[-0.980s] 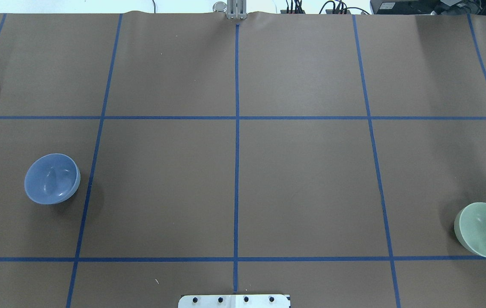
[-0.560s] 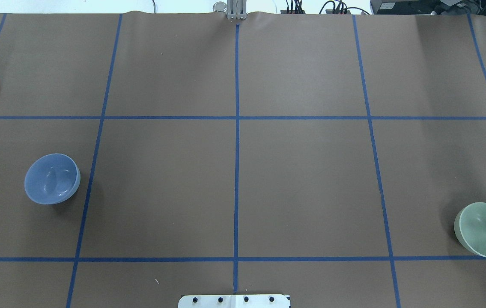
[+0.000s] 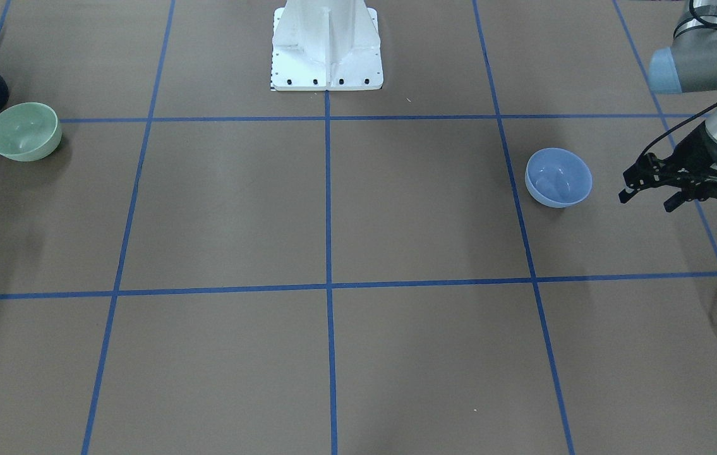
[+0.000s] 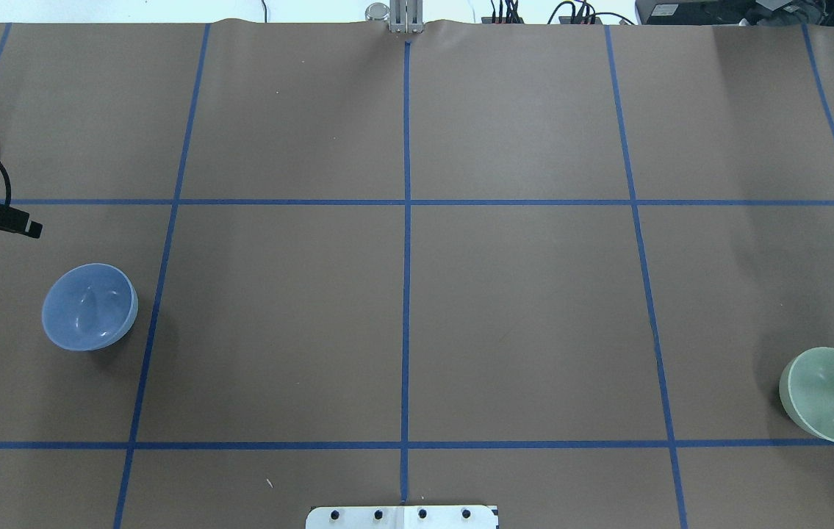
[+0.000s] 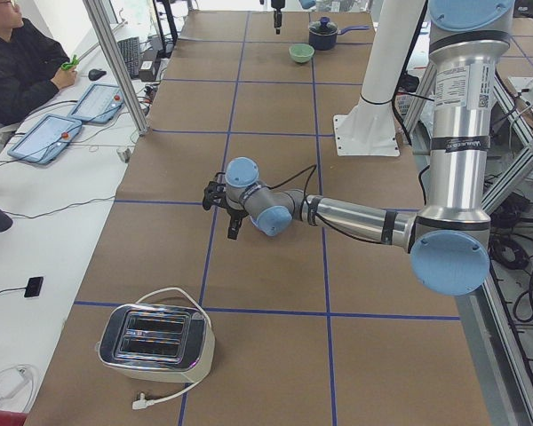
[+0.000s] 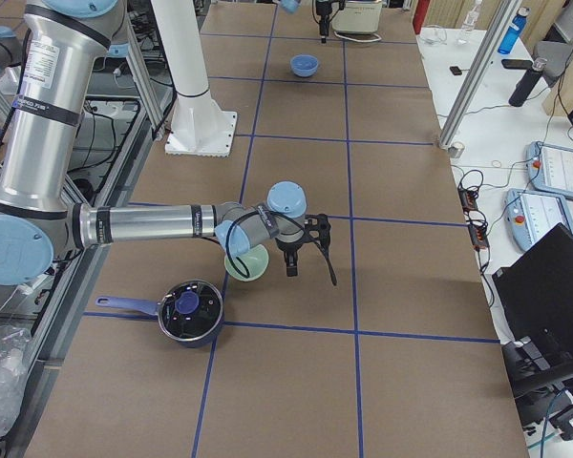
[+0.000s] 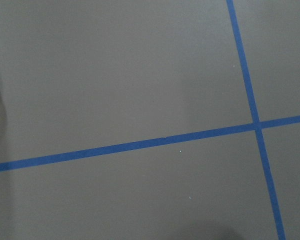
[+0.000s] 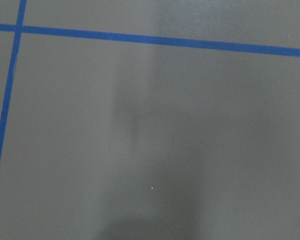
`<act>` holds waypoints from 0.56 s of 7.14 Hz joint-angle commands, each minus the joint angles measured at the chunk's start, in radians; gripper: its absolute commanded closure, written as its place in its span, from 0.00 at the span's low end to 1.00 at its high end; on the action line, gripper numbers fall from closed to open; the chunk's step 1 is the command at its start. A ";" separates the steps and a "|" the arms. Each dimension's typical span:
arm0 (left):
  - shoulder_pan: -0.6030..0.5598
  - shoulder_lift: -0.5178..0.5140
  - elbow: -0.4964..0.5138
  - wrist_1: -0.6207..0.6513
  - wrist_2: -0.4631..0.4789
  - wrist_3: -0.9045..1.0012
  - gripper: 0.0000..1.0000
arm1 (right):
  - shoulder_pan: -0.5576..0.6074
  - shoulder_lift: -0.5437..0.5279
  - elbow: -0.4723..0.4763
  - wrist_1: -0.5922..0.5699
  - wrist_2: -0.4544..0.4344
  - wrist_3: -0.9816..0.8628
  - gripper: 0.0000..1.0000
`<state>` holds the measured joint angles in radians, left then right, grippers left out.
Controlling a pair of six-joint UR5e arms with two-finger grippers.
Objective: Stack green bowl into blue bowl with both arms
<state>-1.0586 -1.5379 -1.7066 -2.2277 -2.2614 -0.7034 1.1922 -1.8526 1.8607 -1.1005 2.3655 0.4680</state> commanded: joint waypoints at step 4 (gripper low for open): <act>0.178 0.035 0.001 -0.095 0.106 -0.143 0.07 | -0.029 -0.053 -0.003 0.034 0.000 0.003 0.00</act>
<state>-0.9053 -1.5085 -1.7063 -2.3202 -2.1622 -0.8399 1.1648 -1.9020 1.8583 -1.0672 2.3654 0.4709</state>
